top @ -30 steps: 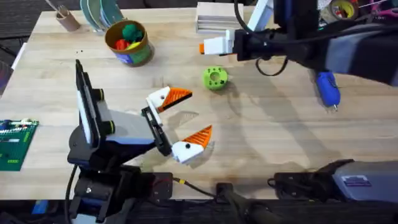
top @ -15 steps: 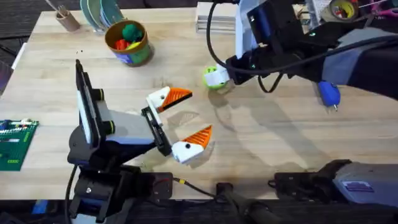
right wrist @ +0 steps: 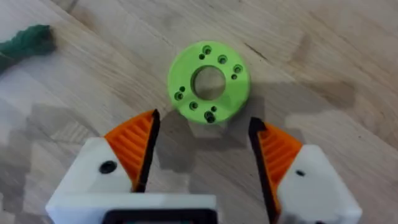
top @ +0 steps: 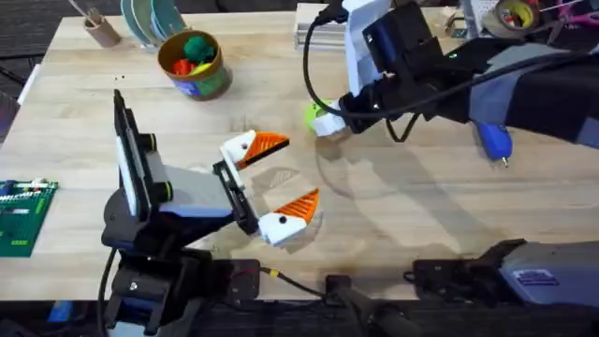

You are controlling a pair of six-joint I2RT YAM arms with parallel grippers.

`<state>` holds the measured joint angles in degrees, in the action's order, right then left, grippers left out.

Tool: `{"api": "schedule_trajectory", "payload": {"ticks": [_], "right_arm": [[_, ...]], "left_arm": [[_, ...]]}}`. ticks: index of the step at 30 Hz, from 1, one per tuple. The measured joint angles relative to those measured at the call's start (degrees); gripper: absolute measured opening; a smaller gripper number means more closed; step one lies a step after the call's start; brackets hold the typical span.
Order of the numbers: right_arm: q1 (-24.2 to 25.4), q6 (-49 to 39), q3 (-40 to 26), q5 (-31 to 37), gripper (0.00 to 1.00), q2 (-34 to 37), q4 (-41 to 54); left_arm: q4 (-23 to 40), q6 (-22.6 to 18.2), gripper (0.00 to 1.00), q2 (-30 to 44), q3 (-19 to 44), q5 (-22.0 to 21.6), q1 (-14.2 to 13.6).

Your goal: Pick up the gripper from the table and insert it into the empty holder that is missing its gripper. Then pick up a screw, insert it into the mounting hole, and use the screwdriver to tighten it. Finally, clean up the table by picking up the vegetable and placing it into the bucket.

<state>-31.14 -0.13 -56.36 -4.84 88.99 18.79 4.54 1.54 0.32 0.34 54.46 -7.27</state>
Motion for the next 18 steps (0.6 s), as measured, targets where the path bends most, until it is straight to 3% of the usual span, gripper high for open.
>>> {"api": "schedule_trajectory", "payload": {"ticks": [8, 18], "right_arm": [[-0.6, -0.8, 0.0, 2.5, 0.853, 1.9, -0.4], [-1.0, -1.2, 0.0, 2.7, 0.606, 4.9, -0.8]], "left_arm": [[0.0, 0.0, 0.993, 0.0, 0.0, 0.0, 0.0], [0.0, 0.0, 0.992, 0.0, 0.0, 0.0, 0.0]]}}
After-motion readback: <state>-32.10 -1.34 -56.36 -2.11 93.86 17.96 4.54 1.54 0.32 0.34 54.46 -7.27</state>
